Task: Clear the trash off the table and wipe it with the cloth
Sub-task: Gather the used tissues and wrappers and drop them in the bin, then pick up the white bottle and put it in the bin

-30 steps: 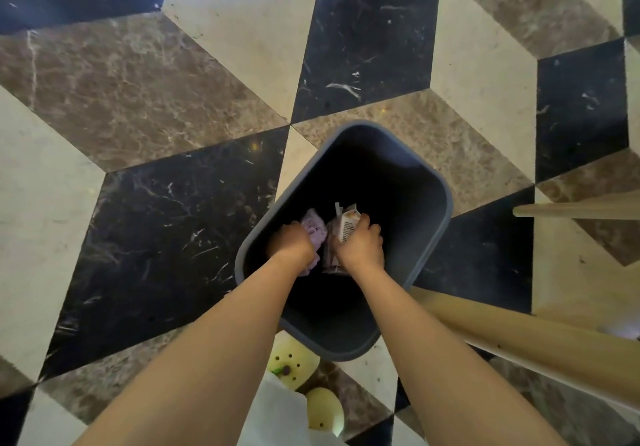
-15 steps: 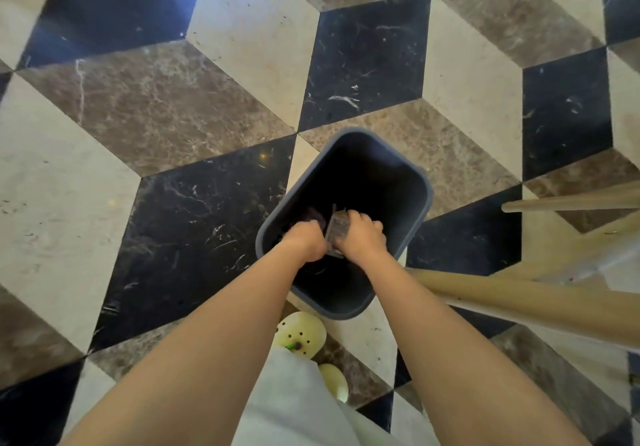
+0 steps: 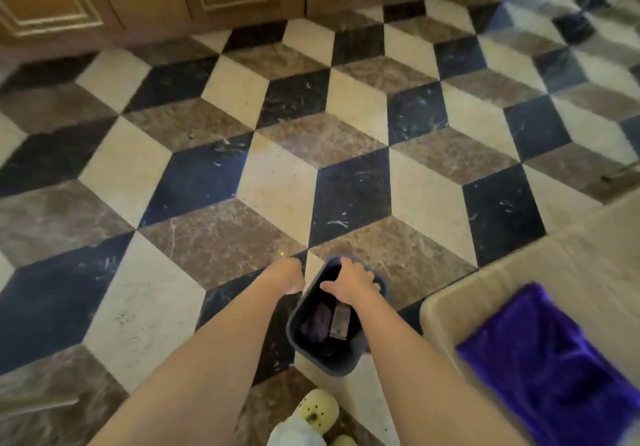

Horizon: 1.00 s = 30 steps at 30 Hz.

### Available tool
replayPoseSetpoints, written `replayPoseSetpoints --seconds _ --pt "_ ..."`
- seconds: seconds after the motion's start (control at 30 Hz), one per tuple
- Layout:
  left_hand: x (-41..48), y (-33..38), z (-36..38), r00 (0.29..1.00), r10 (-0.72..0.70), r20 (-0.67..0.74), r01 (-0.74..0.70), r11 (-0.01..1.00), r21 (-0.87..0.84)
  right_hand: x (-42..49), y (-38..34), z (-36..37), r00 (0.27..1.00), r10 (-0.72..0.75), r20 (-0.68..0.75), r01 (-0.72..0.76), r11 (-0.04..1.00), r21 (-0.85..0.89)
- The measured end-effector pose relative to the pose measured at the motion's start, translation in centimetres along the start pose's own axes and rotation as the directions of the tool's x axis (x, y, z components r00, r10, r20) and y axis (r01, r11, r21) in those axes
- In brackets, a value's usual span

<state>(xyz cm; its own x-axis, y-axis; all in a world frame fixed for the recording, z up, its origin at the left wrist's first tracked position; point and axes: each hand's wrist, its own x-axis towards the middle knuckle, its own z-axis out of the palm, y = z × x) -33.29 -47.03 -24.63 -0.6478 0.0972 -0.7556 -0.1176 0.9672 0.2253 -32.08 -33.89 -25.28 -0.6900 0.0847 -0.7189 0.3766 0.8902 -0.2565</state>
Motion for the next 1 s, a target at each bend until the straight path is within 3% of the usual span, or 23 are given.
replayPoseSetpoints --seconds 0.13,0.37,0.53,0.7,0.83,0.93,1.0 --pt "-5.3 2.8 -7.5 0.998 0.044 -0.055 -0.039 0.996 0.084 -4.5 -2.9 -7.4 0.992 -0.128 -0.013 0.128 0.992 -0.003" --pt "-13.9 9.5 -19.3 0.973 0.141 -0.185 -0.141 0.99 0.013 -12.8 -4.0 -22.9 0.979 -0.17 -0.112 0.145 0.968 -0.203" --pt "-18.6 15.5 -24.4 0.936 0.278 -0.214 -0.241 0.953 0.185 -19.8 -2.8 -31.8 0.962 -0.233 -0.141 0.188 0.944 -0.273" --pt "-21.6 21.3 -26.6 0.836 0.482 -0.263 -0.39 0.858 0.334 -26.0 0.8 -37.4 0.942 -0.26 -0.214 0.203 0.945 -0.257" --pt "-23.4 25.8 -26.8 0.773 0.617 -0.149 -0.487 0.727 0.485 -30.6 5.7 -39.6 0.933 -0.237 -0.272 0.186 0.961 -0.203" --pt "-25.1 29.9 -26.1 0.736 0.669 -0.101 -0.537 0.669 0.514 -33.9 9.4 -40.3 0.919 -0.192 -0.344 0.115 0.966 -0.23" --pt "-26.4 32.8 -25.3 0.671 0.739 -0.058 -0.615 0.599 0.512 -36.2 12.0 -40.3 0.908 -0.148 -0.392 0.073 0.977 -0.199"
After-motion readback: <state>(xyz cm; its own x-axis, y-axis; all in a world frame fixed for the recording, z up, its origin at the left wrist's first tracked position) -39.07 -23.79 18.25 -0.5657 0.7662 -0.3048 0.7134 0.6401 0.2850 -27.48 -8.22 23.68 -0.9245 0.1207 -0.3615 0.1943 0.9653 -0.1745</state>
